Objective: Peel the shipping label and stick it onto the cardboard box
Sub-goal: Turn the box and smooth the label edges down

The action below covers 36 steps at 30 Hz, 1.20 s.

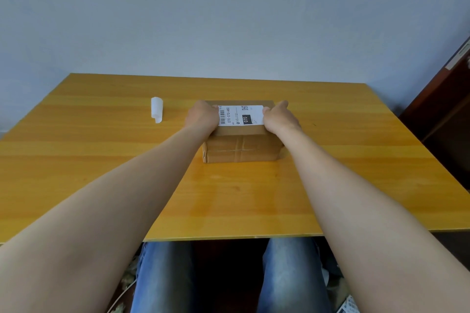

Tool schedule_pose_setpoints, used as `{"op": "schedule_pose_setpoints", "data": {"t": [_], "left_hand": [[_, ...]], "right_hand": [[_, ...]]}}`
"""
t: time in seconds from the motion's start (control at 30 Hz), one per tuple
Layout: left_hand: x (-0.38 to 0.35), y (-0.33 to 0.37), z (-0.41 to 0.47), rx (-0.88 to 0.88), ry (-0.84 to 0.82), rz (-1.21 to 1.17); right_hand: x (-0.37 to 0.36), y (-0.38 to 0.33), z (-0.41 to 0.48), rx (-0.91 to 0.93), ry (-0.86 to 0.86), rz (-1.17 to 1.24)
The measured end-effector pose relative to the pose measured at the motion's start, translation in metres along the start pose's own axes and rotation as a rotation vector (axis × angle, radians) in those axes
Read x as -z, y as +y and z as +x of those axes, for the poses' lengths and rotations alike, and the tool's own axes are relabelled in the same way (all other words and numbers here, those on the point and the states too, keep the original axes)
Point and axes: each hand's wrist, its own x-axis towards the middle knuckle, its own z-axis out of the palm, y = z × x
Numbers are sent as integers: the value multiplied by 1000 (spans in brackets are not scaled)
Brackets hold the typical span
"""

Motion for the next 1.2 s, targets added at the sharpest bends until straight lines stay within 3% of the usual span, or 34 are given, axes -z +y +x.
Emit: {"op": "schedule_pose_setpoints", "data": {"t": [0.1,0.2,0.3,0.43,0.63,0.9,1.2], "left_hand": [[1,7,1,-14,-99,-11],[6,15,1,-34,-183,27],[11,16,12,-200,-234,111],[15,21,21,-307,-364,214],[12,20,35,-272,-308,222],[1,21,41,-209,-98,257],[3,19,42,-230,-163,152]], "right_hand": [[3,-2,2,8,-58,18],[10,-6,5,173,-94,42],[17,-11,10,328,-165,4],[21,-19,18,400,-282,-97],[20,-29,31,387,-278,-199],[10,-36,48,318,-201,-173],[7,-30,40,302,-146,-159]]}}
